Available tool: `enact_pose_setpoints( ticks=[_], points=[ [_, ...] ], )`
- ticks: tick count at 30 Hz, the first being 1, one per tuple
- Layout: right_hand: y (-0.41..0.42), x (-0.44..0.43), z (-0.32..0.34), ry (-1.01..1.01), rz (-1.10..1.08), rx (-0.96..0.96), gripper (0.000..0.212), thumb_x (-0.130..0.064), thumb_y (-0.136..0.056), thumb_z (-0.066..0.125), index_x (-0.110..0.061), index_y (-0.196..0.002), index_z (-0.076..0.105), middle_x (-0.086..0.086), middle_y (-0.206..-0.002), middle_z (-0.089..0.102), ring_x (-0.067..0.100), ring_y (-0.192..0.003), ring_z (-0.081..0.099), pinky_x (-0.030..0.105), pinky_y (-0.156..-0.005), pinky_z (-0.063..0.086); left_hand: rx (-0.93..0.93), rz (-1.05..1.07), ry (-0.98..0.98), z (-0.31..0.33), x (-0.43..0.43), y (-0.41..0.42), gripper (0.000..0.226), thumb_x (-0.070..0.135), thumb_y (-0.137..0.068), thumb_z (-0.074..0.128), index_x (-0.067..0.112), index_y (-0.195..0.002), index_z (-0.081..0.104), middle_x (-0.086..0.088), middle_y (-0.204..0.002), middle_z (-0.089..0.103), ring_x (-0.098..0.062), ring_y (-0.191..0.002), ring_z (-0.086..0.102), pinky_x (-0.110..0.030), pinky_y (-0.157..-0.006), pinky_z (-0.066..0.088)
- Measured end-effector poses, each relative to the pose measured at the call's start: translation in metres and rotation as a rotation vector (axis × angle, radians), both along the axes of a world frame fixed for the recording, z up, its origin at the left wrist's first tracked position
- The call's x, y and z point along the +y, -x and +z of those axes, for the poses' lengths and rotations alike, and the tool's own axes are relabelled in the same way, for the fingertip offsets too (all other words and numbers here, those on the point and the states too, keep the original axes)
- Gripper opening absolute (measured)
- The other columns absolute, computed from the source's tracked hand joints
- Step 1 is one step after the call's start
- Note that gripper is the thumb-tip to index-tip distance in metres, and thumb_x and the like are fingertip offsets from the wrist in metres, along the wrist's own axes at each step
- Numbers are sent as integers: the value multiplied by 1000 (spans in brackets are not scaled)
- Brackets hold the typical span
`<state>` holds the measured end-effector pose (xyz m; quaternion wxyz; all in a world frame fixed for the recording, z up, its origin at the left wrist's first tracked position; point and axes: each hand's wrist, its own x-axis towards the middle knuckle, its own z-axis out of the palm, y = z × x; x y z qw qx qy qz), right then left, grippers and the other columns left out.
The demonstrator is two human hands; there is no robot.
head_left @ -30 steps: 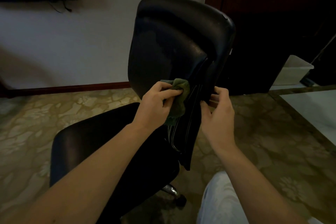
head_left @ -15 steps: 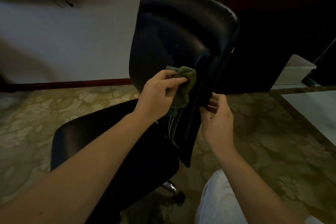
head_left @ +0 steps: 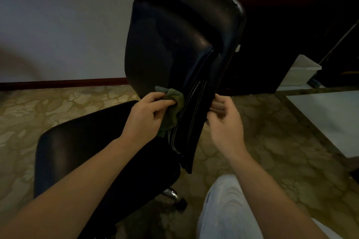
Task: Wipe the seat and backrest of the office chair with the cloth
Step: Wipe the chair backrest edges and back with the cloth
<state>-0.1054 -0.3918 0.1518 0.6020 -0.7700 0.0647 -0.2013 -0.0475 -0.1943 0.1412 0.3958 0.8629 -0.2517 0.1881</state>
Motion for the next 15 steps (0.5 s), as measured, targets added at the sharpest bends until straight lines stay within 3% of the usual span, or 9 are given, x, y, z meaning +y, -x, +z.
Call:
enact_pose_setpoints(
  ticks=[3,5,12,15],
  points=[
    [5,-6,9,-253,70,82,40,-2,-100,43,-33,-118,61,-7,-108,73,8,-102,69,31,-87,56,-24,2,79,14,-1,-1,29,1,-96,60,12,-122,71,5,-128,57,1,-117,50,-2,-98,37],
    [8,-7,12,-316,86,95,39,-2,-102,40,-27,-122,62,-6,-108,74,8,-102,70,31,-87,56,-78,6,130,26,-6,-5,29,1,-97,60,10,-122,70,2,-127,59,-1,-116,53,-6,-99,42],
    [7,-6,16,-227,28,63,39,-3,-103,38,-25,-124,63,-8,-104,75,5,-97,70,22,-77,57,-122,-75,97,33,-24,-12,30,2,-97,61,14,-121,72,5,-129,57,-5,-119,54,-12,-103,43],
    [6,-4,14,-213,15,34,39,-3,-102,40,-29,-119,63,-5,-109,73,6,-99,70,25,-81,58,-75,-49,134,16,-24,-12,30,1,-96,61,15,-120,72,6,-129,56,-7,-120,55,-13,-104,43]
  ],
)
